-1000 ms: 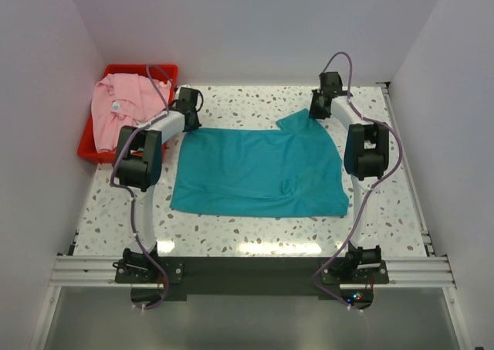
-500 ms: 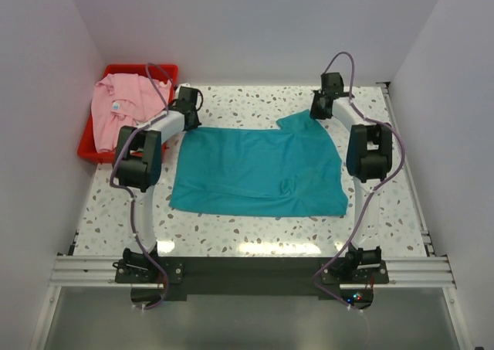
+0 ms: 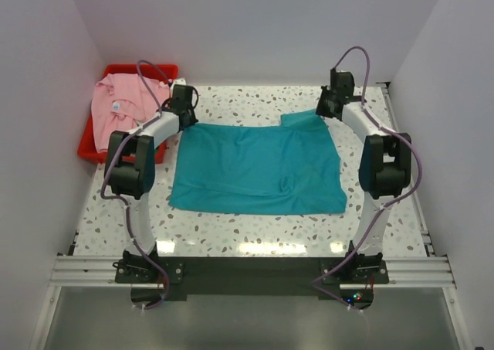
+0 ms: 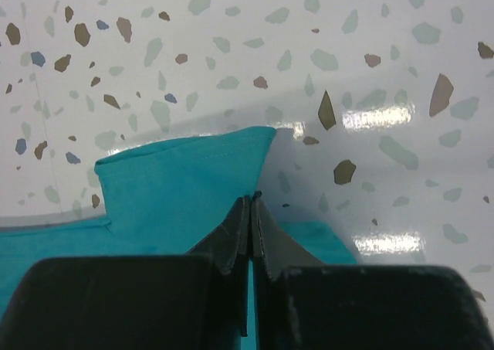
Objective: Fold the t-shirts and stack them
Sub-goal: Fold the tshirt
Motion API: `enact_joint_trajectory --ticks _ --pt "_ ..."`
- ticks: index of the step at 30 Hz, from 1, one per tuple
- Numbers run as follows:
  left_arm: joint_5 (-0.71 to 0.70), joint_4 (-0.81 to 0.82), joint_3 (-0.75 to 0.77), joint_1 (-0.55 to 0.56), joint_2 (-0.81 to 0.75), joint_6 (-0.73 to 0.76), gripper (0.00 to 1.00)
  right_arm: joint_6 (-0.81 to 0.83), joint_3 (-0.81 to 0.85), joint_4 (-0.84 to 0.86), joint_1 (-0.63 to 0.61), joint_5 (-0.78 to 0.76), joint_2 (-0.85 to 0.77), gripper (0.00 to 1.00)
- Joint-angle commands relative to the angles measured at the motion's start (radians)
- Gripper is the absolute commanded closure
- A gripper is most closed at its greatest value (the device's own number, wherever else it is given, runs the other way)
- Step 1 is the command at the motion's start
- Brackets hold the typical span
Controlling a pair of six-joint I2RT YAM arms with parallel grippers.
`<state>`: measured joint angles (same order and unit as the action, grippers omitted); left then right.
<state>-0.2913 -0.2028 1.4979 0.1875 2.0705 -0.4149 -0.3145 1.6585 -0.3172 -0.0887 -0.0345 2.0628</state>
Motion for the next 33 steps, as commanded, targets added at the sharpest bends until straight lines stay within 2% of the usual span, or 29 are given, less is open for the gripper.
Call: enact_joint_trajectory --ticks 1,11,23,33 --pt "-0.003 0.040 -0.030 -0.010 -0.079 0.007 1.00 -0.035 -0.078 0.070 0.003 -0.008 -0.105 1.00" --pt "-0.002 0.022 -0.182 -0.011 -0.243 -0.051 1.00 -0.092 -0.325 0.055 0.003 -0.039 -0.323 1.00" --pt "0.021 0.040 -0.467 -0.011 -0.460 -0.134 1.00 -0.147 -0.618 0.041 0.001 -0.041 -0.608 1.00" --pt "0.055 0.089 -0.668 -0.010 -0.593 -0.196 1.00 -0.172 -0.819 0.050 0.001 0.007 -0.768 1.00"
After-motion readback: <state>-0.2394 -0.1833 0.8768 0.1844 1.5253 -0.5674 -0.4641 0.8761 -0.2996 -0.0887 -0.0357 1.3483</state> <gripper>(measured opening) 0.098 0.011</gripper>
